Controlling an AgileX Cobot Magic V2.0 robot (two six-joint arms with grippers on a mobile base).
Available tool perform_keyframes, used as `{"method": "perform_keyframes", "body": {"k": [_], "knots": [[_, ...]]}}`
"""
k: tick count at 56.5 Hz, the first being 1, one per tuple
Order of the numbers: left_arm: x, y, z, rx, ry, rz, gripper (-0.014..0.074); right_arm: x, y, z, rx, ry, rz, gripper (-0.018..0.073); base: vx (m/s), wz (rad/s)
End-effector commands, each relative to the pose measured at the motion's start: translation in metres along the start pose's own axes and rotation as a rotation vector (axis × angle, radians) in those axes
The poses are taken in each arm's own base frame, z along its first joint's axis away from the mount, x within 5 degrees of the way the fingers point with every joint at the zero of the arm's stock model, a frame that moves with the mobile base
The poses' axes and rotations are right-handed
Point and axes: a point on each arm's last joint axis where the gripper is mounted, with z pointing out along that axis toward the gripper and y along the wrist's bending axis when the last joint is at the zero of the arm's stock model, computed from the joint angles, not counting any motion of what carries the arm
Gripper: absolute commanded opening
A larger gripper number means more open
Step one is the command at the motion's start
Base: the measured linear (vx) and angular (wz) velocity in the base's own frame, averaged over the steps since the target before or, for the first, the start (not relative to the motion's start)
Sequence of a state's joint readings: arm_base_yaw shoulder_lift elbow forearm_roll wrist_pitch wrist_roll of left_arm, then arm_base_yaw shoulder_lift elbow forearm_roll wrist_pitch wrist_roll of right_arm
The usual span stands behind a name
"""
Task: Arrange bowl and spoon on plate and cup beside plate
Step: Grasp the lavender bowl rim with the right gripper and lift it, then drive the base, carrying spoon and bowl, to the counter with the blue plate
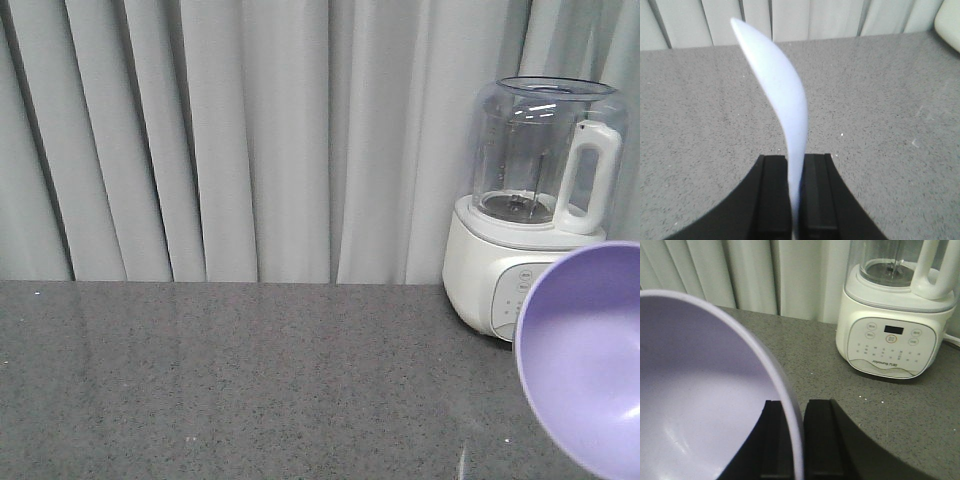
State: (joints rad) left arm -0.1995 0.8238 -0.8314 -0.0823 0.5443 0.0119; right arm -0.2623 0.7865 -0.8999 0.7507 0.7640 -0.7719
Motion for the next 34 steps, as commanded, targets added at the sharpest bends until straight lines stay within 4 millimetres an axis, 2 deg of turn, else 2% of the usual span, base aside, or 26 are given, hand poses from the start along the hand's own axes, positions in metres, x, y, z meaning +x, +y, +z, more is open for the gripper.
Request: {"method": "perform_keyframes", "body": {"k": [1, 9, 13, 21, 34], "knots": [[0.004, -0.001, -0.028, 0.011, -0.174, 0.027, -0.0006, 0.009, 0.009, -0.012, 0.013, -0.126, -0.024, -0.0009, 0.00, 0.00], [0.036, -0.001, -0.058, 0.012, -0.256, 0.057, -0.0006, 0.044, 0.024, -0.015, -0.043, -0.154, -0.060, -0.0009, 0.00, 0.00], [0.046, 0.000, -0.068, 0.012, -0.300, 0.058, -0.0006, 0.052, 0.028, -0.019, -0.038, -0.190, -0.042, -0.0009, 0.00, 0.00], [0.056, 0.000, -0.085, 0.013, -0.398, 0.060, -0.0006, 0.055, 0.031, -0.034, 0.009, -0.263, -0.078, -0.0009, 0.00, 0.00], [0.056, 0.000, -0.087, 0.013, -0.409, 0.060, -0.0006, 0.051, 0.027, -0.039, 0.082, -0.325, -0.082, -0.0009, 0.00, 0.00]]}}
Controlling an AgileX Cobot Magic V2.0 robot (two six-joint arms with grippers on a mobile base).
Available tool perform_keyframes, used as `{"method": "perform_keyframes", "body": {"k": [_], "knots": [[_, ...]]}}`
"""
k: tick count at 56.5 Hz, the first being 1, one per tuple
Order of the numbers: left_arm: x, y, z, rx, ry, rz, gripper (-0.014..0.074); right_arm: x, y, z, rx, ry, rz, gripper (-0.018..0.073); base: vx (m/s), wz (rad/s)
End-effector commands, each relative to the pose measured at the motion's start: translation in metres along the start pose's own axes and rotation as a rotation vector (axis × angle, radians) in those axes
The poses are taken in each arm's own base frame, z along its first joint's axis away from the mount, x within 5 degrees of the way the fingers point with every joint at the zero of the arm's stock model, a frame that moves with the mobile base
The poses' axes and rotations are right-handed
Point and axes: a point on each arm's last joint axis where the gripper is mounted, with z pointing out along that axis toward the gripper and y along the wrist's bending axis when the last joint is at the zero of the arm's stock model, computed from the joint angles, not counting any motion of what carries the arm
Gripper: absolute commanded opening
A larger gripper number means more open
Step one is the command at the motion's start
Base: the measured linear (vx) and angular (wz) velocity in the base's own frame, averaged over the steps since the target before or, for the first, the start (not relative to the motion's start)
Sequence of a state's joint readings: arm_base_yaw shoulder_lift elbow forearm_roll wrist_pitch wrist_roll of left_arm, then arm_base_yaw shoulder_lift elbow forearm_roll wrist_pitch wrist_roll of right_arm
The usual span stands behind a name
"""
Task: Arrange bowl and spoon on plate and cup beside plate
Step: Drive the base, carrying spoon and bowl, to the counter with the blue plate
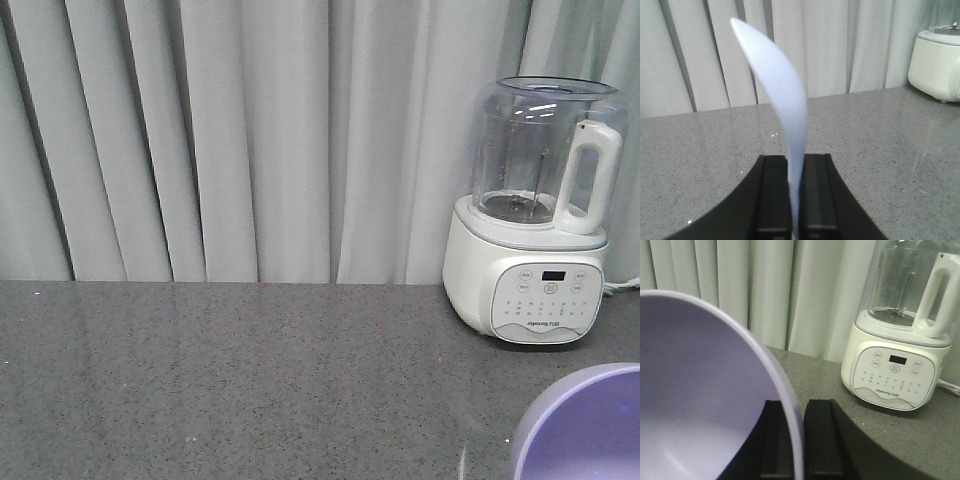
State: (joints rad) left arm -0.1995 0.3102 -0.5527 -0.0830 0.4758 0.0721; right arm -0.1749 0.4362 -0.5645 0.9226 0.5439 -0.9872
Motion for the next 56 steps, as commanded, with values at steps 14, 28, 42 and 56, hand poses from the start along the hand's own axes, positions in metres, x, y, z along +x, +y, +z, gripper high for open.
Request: {"method": "perform_keyframes", "body": {"k": [14, 28, 42, 56], "knots": [[-0.0150, -0.0002, -0.0015, 0.004, -0.103, -0.009, -0.0006, -0.0141, -0.0063, -0.0022, 0.067, -0.083, 0.016, -0.0009, 0.00, 0.00], [-0.0150, -0.0002, -0.0015, 0.004, -0.103, -0.009, -0.0006, -0.0141, -0.0063, -0.0022, 0.067, -0.083, 0.016, -0.0009, 0.00, 0.00], [-0.0150, -0.0002, -0.0015, 0.004, -0.103, -0.009, -0.0006, -0.0139, -0.0060, -0.0022, 0.064, -0.081, 0.016, -0.0009, -0.01, -0.04], [-0.0150, -0.0002, -0.0015, 0.004, -0.103, -0.009, -0.0006, -0.0139, -0.0060, -0.0022, 0.064, -0.081, 0.016, -0.0009, -0.06, -0.24]]}}
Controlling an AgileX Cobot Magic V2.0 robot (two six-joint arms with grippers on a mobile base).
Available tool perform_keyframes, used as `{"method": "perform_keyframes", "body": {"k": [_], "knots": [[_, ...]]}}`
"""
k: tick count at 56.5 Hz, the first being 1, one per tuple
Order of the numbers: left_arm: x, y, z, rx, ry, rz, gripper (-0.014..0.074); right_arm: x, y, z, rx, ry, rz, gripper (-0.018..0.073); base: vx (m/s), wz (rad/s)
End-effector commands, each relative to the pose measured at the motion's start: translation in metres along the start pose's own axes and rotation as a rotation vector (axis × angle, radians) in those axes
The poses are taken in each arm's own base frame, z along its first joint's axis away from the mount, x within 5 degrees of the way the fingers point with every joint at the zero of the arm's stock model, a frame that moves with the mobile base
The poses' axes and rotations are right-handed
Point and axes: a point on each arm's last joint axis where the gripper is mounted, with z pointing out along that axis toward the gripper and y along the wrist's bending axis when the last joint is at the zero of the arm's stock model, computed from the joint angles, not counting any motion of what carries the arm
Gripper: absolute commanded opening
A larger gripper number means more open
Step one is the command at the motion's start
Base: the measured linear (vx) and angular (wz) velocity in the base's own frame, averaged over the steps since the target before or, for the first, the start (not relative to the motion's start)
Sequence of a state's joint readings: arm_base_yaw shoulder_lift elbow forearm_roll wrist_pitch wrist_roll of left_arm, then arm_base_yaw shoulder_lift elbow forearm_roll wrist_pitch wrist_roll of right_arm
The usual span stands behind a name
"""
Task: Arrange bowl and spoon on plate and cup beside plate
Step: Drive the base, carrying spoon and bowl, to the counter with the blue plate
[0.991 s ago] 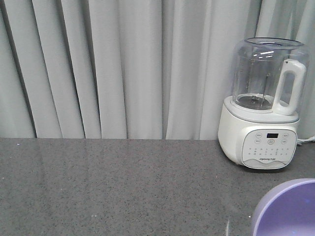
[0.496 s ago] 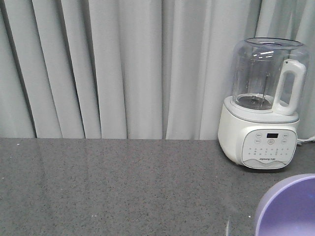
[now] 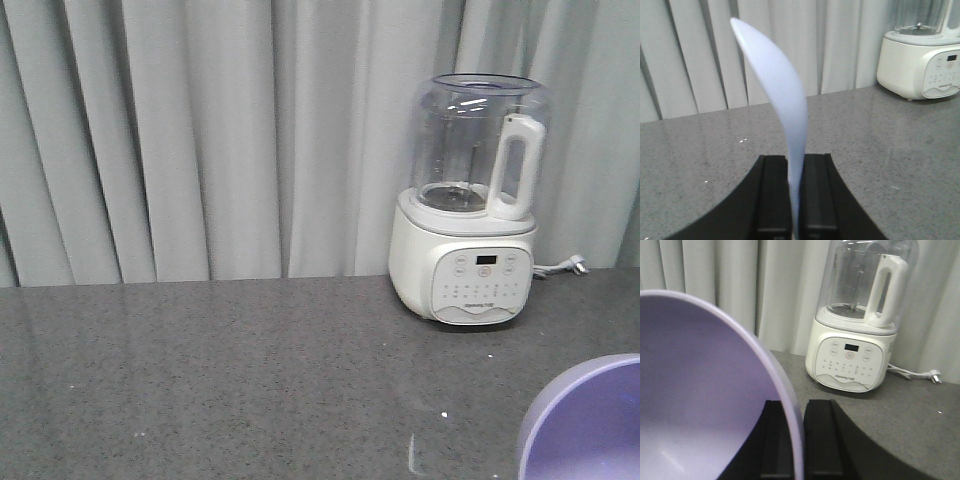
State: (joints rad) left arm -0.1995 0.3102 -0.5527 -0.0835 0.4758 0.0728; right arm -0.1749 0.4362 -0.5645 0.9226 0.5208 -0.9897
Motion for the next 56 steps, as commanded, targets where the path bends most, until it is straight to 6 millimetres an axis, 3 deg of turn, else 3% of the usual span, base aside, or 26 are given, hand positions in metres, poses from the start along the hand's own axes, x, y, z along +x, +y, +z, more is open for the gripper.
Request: {"method": "perform_keyframes", "body": {"k": [1, 22, 56], "knots": [[-0.0150, -0.0002, -0.0015, 0.004, -0.103, -0.010, -0.0006, -0.0128, -0.0043, -0.0019, 0.045, -0.069, 0.019, -0.0009, -0.08, -0.34], [-0.0150, -0.0002, -0.0015, 0.004, -0.103, -0.010, -0.0006, -0.0128, -0.0043, -0.0019, 0.045, -0.069, 0.019, -0.0009, -0.10, -0.49], [-0.0150, -0.0002, -0.0015, 0.004, -0.103, -0.010, -0.0006, -0.0127, -0.0042, -0.0019, 0.044, -0.068, 0.019, -0.0009, -0.11, -0.75]]}}
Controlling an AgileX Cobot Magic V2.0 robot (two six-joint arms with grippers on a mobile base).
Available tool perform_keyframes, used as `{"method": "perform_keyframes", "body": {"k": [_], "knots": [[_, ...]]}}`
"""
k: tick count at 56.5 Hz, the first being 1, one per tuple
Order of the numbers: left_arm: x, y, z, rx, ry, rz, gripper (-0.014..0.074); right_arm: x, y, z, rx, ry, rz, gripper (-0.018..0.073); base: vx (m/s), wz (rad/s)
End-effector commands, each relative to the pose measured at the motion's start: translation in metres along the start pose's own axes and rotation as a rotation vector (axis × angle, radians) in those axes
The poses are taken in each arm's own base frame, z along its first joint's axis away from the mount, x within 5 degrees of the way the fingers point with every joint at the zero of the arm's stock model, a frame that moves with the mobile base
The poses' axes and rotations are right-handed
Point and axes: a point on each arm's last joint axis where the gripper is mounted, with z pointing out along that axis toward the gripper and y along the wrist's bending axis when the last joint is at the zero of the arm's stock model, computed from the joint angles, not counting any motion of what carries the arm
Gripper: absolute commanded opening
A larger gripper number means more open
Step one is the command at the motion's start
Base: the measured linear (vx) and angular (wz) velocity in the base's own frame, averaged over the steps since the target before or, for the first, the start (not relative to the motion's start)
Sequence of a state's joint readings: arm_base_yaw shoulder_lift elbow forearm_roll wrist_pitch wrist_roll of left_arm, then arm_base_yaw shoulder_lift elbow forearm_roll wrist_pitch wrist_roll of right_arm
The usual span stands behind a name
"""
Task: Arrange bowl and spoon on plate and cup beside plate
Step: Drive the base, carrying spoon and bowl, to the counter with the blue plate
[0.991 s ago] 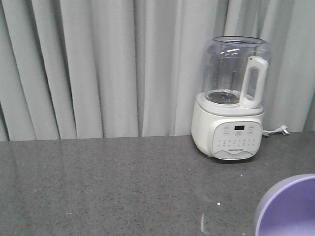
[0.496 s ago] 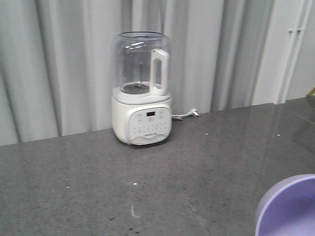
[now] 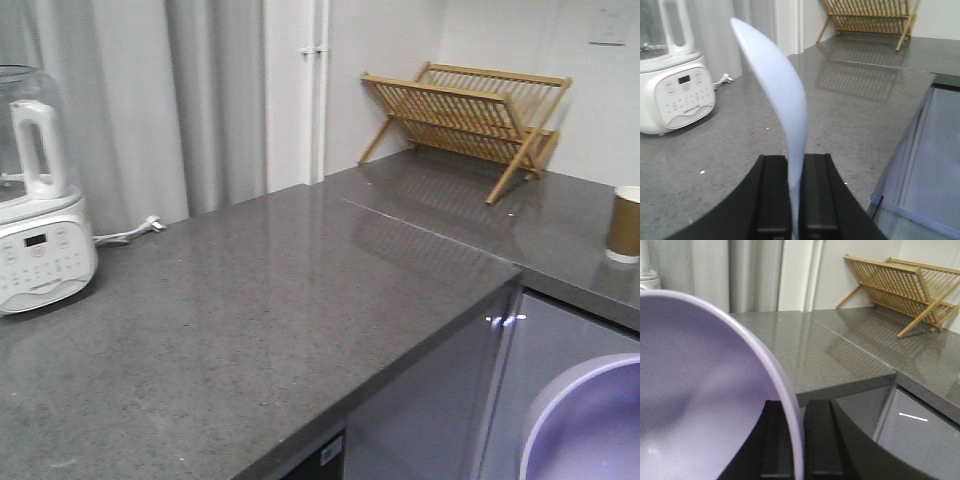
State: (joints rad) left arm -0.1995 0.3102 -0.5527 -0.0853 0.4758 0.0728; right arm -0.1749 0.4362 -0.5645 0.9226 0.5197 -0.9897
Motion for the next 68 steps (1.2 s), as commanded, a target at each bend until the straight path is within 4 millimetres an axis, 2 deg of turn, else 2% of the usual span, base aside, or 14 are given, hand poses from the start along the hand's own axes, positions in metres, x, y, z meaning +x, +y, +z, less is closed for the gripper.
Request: {"method": "perform_keyframes", "body": {"k": [1, 38, 68], "knots": [[-0.0150, -0.0002, -0.0015, 0.003, -0.103, -0.008, -0.0006, -0.0127, -0.0041, -0.0019, 0.043, -0.067, 0.019, -0.0009, -0.08, -0.62], [-0.0150, -0.0002, -0.0015, 0.003, -0.103, -0.008, -0.0006, -0.0127, -0.0041, -0.0019, 0.043, -0.067, 0.019, -0.0009, -0.02, -0.37], [-0.0150, -0.0002, -0.0015, 0.003, -0.103, -0.008, -0.0006, -0.0127, -0.0041, -0.0019, 0.043, -0.067, 0.019, -0.0009, 0.17, -0.49]]}}
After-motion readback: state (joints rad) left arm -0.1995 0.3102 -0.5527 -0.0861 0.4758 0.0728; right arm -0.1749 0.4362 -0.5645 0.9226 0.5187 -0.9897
